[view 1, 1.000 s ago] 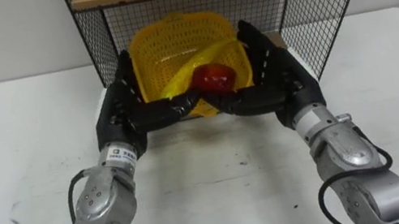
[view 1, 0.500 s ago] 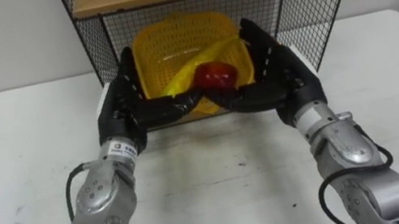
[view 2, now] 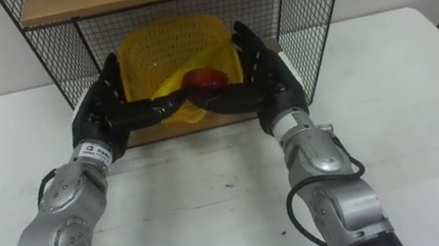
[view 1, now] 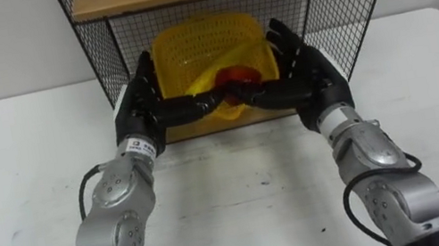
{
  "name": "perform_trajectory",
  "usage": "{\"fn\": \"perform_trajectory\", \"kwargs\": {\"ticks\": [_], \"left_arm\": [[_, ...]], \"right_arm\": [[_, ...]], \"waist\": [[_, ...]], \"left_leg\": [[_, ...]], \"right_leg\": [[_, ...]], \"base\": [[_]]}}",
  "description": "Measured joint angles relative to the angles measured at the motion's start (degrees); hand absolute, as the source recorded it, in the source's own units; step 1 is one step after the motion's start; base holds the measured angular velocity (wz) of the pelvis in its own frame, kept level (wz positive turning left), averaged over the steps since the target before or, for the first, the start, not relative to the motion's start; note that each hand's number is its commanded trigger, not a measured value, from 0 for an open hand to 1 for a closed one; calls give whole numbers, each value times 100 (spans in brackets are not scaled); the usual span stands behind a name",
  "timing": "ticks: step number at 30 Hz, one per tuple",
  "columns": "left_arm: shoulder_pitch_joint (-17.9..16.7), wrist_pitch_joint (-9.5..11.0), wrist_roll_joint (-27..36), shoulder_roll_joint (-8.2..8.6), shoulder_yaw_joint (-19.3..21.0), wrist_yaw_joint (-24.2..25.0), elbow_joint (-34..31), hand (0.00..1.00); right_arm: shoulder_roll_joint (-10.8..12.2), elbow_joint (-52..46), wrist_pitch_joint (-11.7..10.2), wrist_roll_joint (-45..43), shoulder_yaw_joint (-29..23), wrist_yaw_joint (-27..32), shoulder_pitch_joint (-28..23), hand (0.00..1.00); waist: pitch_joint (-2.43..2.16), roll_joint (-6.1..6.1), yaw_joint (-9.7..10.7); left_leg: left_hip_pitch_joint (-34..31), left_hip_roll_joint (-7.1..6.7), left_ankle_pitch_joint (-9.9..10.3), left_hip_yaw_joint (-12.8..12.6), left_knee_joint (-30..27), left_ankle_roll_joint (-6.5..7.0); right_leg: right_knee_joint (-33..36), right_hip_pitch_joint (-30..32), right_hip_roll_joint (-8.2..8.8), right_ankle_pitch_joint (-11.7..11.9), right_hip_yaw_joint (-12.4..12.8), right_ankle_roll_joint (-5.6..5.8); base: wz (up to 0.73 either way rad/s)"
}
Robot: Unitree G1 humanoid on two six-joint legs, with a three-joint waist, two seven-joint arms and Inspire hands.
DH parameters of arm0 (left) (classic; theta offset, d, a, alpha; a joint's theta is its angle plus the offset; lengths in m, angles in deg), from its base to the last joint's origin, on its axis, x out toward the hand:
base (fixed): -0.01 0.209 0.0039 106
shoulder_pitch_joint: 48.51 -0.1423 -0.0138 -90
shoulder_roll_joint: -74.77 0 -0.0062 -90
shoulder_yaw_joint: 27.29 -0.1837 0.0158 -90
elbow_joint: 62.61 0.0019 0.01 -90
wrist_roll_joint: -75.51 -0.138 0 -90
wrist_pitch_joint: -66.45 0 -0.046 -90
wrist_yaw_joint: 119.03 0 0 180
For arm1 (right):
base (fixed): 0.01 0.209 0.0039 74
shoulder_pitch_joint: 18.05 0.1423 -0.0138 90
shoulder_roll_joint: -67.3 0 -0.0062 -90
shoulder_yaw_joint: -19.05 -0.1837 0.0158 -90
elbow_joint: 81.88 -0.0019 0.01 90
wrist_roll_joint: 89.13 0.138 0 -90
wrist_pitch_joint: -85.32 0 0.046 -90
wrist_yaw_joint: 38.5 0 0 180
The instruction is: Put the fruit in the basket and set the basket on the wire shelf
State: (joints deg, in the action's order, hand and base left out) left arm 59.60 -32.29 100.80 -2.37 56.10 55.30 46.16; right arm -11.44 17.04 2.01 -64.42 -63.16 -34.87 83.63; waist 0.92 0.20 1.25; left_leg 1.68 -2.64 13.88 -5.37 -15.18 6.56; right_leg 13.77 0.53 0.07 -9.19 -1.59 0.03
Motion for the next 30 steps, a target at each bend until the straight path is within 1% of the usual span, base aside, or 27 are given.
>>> {"fn": "perform_trajectory", "kwargs": {"ticks": [3, 5, 8, 9, 11, 12, 13, 15, 18, 22, 23, 24, 27, 30], "left_arm": [[27, -12, 0, 3, 19, -20, 10, 0], [45, -17, 0, 19, 20, -42, 11, 0], [130, -125, 2, 49, 28, -162, 51, 0], [233, -178, 2, 48, 40, -186, 123, 0], [417, -206, 12, 59, 107, -264, 253, 0], [535, -215, 12, 54, 169, -293, 346, 0], [583, -215, 12, 55, 195, -294, 397, 0], [794, -228, 12, 57, 210, -312, 718, 0], [951, -295, 9, 55, 218, -386, 993, 0], [976, -345, 4, 58, 221, -377, 1157, 0], [978, -353, 4, 57, 224, -381, 1171, 0], [977, -364, 4, 54, 233, -382, 1204, 0], [977, -369, 8, 43, 246, -384, 1270, 0], [976, -385, 10, 25, 246, -392, 1271, 0]], "right_arm": [[-1, 130, 85, -1, -5, 11, 141, 0], [0, 184, 97, 3, -5, 32, 211, 0], [29, 513, 117, 92, -8, 66, 442, 0], [28, 656, 171, 210, -19, 70, 547, 0], [26, 756, 217, 307, -31, 74, 619, 0], [26, 872, 217, 379, -31, 78, 696, 0], [23, 932, 217, 411, -33, 87, 727, 0], [24, 1160, 218, 454, -66, 130, 820, 0], [27, 1347, 220, 425, -75, 143, 888, 0], [30, 1541, 255, 419, -96, 189, 906, 0], [30, 1546, 318, 422, -114, 215, 905, 0], [29, 1549, 330, 424, -125, 254, 905, 0], [29, 1598, 330, 445, -167, 275, 905, 0], [23, 1614, 330, 452, -181, 281, 904, 0]], "waist": [[15, 26, 3], [29, 48, 2], [50, 93, 2], [45, 104, 0], [43, 107, 4], [43, 107, 19], [43, 106, 22], [41, 104, 19], [37, 96, 9], [21, 71, 8], [9, 50, 9], [-2, 28, 2], [-19, 1, 8], [-23, -5, 34]], "left_leg": [[16, 1, 0, -19, 40, 0], [27, 1, 0, -22, 48, 0], [88, 1, 0, -22, 64, 0], [100, 1, 0, -22, 64, 0], [102, 0, 0, -21, 64, 0], [104, 2, 0, -20, 64, 0], [108, 4, -1, -20, 64, 0], [141, 9, -1, -20, 64, 0], [141, 9, -1, -22, 64, 0], [144, 10, -1, -24, 63, 0], [149, 10, -1, -28, 63, 0], [162, 9, -1, -36, 64, 0], [188, 11, -1, -36, 65, -1], [189, 15, -3, -35, 65, -4]], "right_leg": [[-14, 3, -1, 2, 12, -1], [-20, -6, -2, 2, 13, -1], [-32, -65, -5, 2, 10, -1], [-37, -78, -4, 2, 11, -1], [-40, -84, -4, 6, 10, 3], [-66, -98, -6, 23, 11, 4], [-91, -114, -10, 35, 11, 5], [-130, -162, -16, 52, 6, 4], [-129, -160, -16, 53, 11, 5], [-130, -158, -18, 53, 18, 5], [-130, -159, -18, 53, 25, 5], [-129, -163, -18, 53, 57, 5], [-129, -193, -19, 53, 42, 5], [-118, -196, -18, 53, 29, 5]], "base": [[-3], [0], [0], [0], [0], [0], [0], [0], [0], [0], [-4], [-5], [-1], [0]]}}
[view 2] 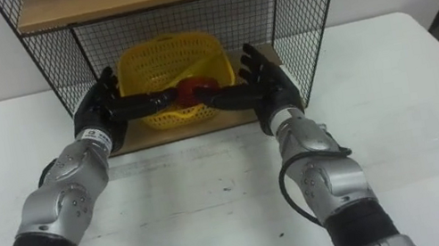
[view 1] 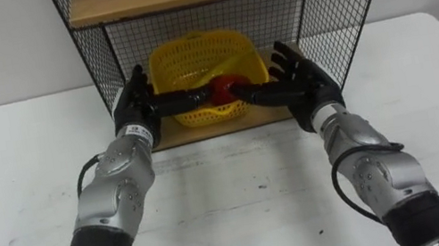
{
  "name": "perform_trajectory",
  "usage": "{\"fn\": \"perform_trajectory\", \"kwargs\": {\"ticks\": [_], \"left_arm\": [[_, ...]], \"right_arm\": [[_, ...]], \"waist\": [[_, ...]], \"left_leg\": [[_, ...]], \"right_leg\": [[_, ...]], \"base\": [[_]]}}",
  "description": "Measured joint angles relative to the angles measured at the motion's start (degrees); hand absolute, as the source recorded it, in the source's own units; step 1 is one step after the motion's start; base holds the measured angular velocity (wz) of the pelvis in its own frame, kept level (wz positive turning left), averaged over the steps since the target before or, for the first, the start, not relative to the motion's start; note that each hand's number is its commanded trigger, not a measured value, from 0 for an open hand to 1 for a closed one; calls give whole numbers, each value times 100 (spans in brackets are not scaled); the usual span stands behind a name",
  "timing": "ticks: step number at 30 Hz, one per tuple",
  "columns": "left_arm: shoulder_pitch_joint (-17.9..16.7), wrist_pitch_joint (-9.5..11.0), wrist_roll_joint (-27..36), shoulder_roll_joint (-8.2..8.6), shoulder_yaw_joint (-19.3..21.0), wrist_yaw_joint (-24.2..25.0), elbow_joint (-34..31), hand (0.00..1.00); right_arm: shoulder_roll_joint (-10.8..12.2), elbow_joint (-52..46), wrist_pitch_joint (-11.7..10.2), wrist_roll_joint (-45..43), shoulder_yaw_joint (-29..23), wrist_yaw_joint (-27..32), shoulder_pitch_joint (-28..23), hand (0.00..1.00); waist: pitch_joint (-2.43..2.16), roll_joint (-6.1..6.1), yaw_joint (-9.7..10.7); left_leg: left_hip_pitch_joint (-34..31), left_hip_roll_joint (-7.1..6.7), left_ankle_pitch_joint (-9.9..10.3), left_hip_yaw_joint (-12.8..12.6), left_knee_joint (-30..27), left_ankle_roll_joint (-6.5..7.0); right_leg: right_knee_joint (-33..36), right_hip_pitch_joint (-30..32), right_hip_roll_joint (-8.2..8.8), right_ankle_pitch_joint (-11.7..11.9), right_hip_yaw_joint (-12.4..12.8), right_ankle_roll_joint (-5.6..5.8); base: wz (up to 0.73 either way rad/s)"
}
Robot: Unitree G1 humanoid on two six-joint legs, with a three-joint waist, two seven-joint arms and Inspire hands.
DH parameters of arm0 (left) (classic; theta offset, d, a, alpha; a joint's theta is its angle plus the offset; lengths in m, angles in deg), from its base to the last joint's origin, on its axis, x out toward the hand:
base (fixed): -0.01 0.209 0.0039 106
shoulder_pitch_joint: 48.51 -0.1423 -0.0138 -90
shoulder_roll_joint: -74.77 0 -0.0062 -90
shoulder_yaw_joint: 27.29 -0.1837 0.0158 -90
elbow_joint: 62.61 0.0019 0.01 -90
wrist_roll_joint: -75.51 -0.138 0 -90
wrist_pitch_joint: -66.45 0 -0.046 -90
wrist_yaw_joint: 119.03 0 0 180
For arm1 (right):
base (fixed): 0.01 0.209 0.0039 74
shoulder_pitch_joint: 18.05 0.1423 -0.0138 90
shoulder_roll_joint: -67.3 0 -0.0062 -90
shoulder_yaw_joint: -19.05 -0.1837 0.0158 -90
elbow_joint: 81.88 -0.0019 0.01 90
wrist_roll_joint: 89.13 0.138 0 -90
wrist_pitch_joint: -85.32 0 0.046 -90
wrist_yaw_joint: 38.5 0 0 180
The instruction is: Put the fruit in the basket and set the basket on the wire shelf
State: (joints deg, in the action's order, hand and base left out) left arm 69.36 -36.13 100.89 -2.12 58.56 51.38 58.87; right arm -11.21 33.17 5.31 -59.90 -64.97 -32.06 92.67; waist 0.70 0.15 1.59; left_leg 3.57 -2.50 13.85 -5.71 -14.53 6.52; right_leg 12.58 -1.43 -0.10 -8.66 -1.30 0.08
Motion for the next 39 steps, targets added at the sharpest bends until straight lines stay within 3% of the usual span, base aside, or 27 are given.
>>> {"fn": "perform_trajectory", "kwargs": {"ticks": [39], "left_arm": [[0, 2, 160, -85, -1, 150, -11, 0]], "right_arm": [[-39, 2, -70, -40, -50, -22, 0, 0]], "waist": [[-29, -31, -23]], "left_leg": [[125, 18, -6, -47, -1, -5]], "right_leg": [[16, -119, -1, 16, -29, -14]], "base": [[0]]}}
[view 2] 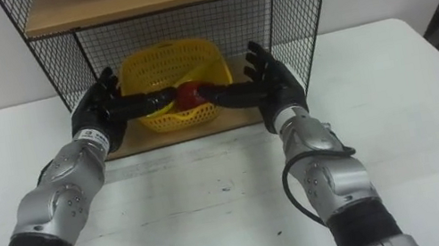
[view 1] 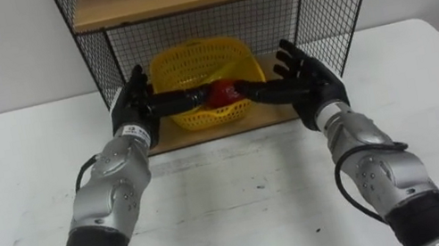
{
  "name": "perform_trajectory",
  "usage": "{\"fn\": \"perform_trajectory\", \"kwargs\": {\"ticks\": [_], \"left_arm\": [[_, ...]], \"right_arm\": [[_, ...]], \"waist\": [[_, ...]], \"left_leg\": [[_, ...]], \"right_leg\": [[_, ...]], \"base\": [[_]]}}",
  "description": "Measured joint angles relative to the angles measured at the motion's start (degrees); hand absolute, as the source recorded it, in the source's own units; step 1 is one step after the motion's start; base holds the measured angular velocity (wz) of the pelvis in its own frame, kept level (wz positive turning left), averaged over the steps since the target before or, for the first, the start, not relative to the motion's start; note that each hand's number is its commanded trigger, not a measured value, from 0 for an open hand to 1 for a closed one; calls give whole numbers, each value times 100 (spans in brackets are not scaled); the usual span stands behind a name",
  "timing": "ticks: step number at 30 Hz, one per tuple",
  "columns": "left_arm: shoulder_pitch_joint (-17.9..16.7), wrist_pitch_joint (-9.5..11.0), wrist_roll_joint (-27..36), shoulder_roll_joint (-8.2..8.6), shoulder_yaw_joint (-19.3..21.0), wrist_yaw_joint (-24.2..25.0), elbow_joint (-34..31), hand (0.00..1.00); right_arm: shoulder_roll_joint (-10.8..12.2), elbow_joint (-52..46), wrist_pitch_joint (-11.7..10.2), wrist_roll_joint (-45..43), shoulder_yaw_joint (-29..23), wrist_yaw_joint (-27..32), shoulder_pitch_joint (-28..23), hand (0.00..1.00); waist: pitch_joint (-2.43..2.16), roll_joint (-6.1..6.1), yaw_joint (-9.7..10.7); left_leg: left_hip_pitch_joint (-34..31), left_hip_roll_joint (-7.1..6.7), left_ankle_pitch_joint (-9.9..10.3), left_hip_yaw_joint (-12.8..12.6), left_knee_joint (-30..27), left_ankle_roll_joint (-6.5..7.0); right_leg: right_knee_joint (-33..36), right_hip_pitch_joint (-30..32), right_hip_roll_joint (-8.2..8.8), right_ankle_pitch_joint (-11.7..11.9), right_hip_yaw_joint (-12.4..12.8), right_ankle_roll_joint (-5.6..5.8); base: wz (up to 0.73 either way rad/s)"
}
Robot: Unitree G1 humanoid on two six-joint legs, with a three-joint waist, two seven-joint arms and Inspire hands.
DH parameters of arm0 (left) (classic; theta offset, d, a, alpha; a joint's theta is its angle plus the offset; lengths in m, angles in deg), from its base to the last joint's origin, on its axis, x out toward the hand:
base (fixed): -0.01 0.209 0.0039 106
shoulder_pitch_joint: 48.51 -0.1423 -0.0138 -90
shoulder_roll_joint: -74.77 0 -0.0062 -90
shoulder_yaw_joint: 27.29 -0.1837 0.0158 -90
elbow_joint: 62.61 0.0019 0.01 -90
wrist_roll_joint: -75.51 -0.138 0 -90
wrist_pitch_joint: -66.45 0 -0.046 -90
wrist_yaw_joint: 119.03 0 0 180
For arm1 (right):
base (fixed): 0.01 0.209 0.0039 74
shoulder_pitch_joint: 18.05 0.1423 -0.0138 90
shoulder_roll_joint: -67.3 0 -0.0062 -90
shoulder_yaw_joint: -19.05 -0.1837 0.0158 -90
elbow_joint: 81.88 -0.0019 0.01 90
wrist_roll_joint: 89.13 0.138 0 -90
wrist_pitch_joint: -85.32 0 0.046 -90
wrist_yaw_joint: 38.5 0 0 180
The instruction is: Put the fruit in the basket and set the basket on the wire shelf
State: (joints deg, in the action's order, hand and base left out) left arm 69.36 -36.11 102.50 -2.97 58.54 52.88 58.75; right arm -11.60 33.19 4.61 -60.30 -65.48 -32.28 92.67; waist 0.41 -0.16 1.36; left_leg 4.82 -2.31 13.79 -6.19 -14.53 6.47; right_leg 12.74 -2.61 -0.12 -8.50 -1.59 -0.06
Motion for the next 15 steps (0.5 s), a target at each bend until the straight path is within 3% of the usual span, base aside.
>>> {"fn": "perform_trajectory", "kwargs": {"ticks": [10, 15], "left_arm": [[1, 0, 20, -4, 11, -45, -199, 0], [-1, 1, -26, 0, 174, -162, -754, 0]], "right_arm": [[-119, -169, 0, -166, -4, -100, 0, 0], [-145, -640, -4, -553, -65, -112, 0, 0]], "waist": [[-6, 8, 2], [-28, 4, 9]], "left_leg": [[-25, 0, 0, -4, 1, 0], [-21, 7, -1, -37, 3, -1]], "right_leg": [[1, 40, 0, 0, 10, 0], [4, 49, -19, 5, 102, -5]], "base": [[0], [-5]]}}
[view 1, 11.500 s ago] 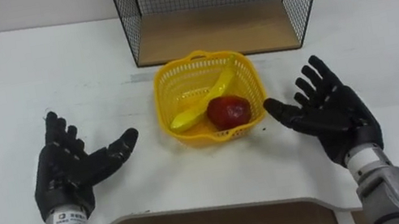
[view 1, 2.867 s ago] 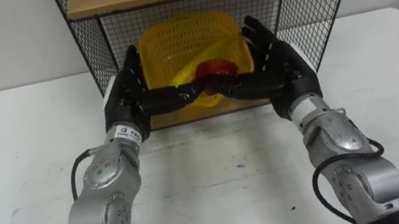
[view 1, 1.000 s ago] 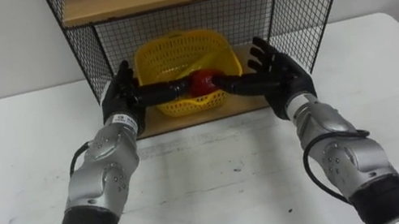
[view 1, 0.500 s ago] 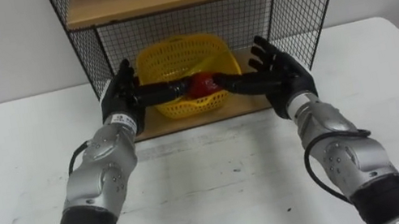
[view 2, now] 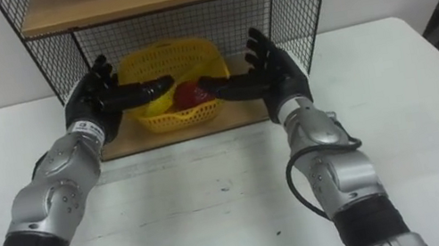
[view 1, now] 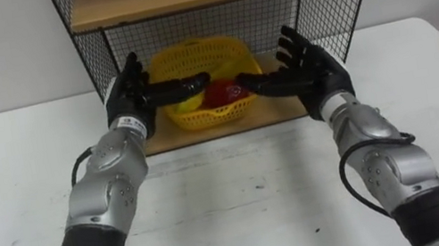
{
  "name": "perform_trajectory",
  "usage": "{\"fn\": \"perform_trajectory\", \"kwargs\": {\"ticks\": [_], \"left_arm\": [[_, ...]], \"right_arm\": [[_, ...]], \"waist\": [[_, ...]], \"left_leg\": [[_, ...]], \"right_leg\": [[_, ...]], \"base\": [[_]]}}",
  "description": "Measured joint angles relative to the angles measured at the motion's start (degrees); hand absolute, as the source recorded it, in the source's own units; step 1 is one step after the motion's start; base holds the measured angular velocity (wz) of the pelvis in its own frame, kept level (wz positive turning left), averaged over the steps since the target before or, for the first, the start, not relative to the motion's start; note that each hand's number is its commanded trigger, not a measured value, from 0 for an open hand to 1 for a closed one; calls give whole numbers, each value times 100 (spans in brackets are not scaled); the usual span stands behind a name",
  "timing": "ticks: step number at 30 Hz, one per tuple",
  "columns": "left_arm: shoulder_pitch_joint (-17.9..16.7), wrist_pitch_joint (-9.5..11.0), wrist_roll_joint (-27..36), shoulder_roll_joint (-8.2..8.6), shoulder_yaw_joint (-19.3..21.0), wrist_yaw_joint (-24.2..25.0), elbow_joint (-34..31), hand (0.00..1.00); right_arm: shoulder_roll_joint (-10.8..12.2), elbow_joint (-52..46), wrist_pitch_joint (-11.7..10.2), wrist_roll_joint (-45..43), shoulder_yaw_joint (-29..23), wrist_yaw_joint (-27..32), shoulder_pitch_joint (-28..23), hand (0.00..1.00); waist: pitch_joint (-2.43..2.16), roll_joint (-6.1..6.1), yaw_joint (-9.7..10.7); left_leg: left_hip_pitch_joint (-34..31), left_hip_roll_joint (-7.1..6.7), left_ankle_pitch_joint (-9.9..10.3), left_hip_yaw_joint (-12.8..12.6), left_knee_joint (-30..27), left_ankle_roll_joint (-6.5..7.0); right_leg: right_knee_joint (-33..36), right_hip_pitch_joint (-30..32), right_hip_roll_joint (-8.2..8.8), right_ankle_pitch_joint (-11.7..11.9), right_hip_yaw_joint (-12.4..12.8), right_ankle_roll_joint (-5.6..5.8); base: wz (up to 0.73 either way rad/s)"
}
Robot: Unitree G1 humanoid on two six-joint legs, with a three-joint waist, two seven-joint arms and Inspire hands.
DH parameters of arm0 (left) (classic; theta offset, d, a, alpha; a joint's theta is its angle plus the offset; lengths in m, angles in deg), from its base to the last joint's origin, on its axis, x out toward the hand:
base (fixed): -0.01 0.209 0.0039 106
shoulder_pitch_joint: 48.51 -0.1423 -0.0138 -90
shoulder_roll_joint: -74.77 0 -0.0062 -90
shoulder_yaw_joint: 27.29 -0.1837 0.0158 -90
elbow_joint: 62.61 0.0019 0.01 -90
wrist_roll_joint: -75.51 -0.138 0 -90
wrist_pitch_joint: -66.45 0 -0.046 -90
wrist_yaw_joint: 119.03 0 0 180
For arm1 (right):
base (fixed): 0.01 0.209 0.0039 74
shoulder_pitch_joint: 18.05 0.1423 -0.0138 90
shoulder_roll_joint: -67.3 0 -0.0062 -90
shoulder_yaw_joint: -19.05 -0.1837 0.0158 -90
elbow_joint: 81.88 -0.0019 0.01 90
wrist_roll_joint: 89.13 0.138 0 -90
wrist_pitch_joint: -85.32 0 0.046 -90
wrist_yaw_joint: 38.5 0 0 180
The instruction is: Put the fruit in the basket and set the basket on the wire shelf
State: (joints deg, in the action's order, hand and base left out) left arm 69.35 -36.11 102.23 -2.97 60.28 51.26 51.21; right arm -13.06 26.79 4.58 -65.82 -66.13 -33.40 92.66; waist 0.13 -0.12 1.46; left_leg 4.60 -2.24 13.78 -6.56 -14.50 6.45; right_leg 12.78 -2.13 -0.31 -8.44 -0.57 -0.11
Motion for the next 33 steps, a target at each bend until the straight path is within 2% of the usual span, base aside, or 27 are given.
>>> {"fn": "perform_trajectory", "kwargs": {"ticks": [4, 9, 11, 18, 25, 29, 33], "left_arm": [[-54, 5, -13, -3, -6, -103, -444, 0], [-362, 17, -62, -4, -58, -139, -1046, 0], [-399, 43, -79, -3, -77, -131, -1060, 0], [-855, 51, -267, -37, -34, -127, -1595, 0], [-949, 51, -256, -42, -17, -101, -1693, 0], [-1156, 140, -257, -35, -26, -70, -1893, 0], [-1600, 163, -210, -36, -47, 43, -2307, 0]], "right_arm": [[-1, -195, 0, -139, 12, 27, -19, 0], [-23, -624, -1, -149, 15, 59, -123, 0], [-42, -738, -1, -208, 15, 56, -123, 0], [-80, -859, -47, -628, 15, -61, -135, 0], [-81, -866, -46, -720, 8, -202, -139, 0], [-128, -1331, -55, -456, 5, -159, -457, 0], [-131, -1644, -60, -367, -8, -156, -820, 0]], "waist": [[-9, -14, 6], [-21, -24, 0], [-26, -19, -32], [-43, -3, -40], [-51, 12, -51], [-48, 18, -51], [-47, 57, -22]], "left_leg": [[16, 0, -1, 0, 2, -1], [109, 0, -18, -1, 78, -14], [130, -1, -37, -21, 93, -22], [201, 45, -71, -56, 192, -74], [217, 61, -152, 50, 315, -150], [218, 68, -155, 60, 327, -156], [233, 64, -155, 58, 381, -156]], "right_leg": [[-15, -24, -1, 5, 3, 2], [-14, -83, -3, 5, 0, 2], [-10, -86, -5, 10, 15, -6], [-9, -101, -61, 51, 20, -69], [-21, -89, -83, 69, -95, -100], [-81, -120, -86, 72, -123, -106], [-120, -135, -89, 79, -116, -117]], "base": [[0], [0], [-3], [-3], [7], [0], [0]]}}
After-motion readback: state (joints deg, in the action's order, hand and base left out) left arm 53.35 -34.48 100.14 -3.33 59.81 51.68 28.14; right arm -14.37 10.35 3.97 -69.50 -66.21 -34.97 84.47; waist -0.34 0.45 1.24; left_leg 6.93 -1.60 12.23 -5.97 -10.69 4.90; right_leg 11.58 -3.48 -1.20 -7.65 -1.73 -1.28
